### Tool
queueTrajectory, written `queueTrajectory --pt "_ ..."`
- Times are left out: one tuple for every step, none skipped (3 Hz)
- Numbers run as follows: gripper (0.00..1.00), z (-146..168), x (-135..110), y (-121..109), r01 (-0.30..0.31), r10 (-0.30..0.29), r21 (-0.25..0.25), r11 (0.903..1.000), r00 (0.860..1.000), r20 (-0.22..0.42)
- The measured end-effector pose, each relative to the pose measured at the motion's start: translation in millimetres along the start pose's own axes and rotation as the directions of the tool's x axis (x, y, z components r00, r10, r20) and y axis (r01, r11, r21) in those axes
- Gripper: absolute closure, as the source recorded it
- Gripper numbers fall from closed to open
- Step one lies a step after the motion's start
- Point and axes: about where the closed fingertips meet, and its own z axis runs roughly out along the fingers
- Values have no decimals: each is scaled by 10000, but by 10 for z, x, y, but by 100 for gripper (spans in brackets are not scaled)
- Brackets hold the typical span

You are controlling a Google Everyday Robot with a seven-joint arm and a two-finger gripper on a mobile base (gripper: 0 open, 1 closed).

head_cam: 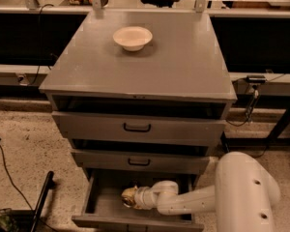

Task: Pick orange can from bottom drawer and place on counter

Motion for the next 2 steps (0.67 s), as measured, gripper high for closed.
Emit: queueTrajectory --pt "100 -567 29 -47 -174 200 1925 9812 9997 -115" --pt "100 -1250 107 -128 65 118 3638 9314 9988 -480"
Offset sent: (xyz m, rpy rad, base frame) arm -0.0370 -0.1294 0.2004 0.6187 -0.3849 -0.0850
